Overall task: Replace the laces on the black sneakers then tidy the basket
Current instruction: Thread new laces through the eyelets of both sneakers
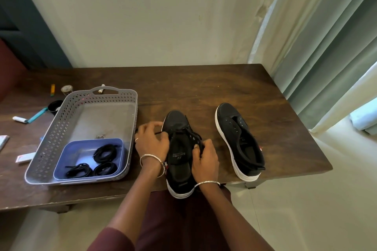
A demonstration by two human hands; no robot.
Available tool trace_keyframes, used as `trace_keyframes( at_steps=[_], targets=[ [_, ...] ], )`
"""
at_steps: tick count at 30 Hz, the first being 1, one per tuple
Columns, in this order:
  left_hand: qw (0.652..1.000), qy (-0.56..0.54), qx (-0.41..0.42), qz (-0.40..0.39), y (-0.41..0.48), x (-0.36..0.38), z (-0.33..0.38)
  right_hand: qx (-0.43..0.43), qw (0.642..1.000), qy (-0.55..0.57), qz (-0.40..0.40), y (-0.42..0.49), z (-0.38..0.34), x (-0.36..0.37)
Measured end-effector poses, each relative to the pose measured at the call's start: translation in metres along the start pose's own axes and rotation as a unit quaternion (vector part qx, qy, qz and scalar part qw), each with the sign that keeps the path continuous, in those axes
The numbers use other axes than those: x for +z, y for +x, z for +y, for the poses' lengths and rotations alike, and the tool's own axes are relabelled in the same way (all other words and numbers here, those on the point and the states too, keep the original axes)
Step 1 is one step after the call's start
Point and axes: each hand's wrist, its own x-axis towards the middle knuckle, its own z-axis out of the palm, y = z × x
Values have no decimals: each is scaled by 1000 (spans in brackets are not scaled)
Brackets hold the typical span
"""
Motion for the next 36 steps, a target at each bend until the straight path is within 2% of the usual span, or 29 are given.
trace_keyframes(
  at_steps=[1,3,6,9,11,12,13,14,15,16,17,18,19,20,22,24,25,27,28,30,32,34,36],
  targets=[
    [996,53,70,8,-3,1,9,-1,1000,0,0,0,0,0],
    [976,155,151,-12,-7,8,22,-1,1000,1,0,0,0,-1],
    [946,270,153,-97,-3,20,23,4,1000,0,-3,0,1,0],
    [940,278,154,-127,1,24,23,0,1000,2,1,0,2,0],
    [965,191,130,-123,4,25,20,0,1000,5,2,0,2,1],
    [983,100,90,-122,5,23,17,-1,1000,5,3,0,2,1],
    [991,-40,29,-126,4,21,15,-2,1000,4,6,1,2,1],
    [969,-204,-49,-132,3,16,16,-4,1000,4,9,1,2,1],
    [924,-337,-129,-130,1,9,18,-5,1000,3,10,0,2,1],
    [878,-422,-193,-121,1,3,17,-6,1000,4,10,0,2,1],
    [853,-452,-238,-107,4,0,12,-7,1000,5,9,0,2,1],
    [845,-448,-274,-99,8,-3,5,-8,1000,6,9,0,2,1],
    [851,-423,-298,-91,12,-6,-2,-8,1000,6,8,0,2,1],
    [872,-374,-304,-80,14,-6,-11,-8,1000,7,9,0,2,1],
    [945,-200,-256,-46,14,-4,-21,-7,1000,7,9,0,3,2],
    [992,-52,-111,-4,5,-1,-16,-5,1000,7,9,0,3,2],
    [1000,-12,-20,15,0,-1,-9,-4,1000,7,9,0,2,2],
    [991,58,123,16,-4,3,5,-2,1000,6,7,0,2,1],
    [982,101,159,-7,-4,8,9,-4,1000,5,7,0,2,2],
    [963,197,173,-62,-4,18,16,-7,1000,3,6,0,3,1],
    [950,247,160,-103,-2,26,19,-5,1000,2,2,0,3,1],
    [953,232,153,-119,0,30,18,-6,1000,3,3,0,3,0],
    [970,167,128,-119,3,29,17,-10,1000,5,4,0,3,0]
  ],
)
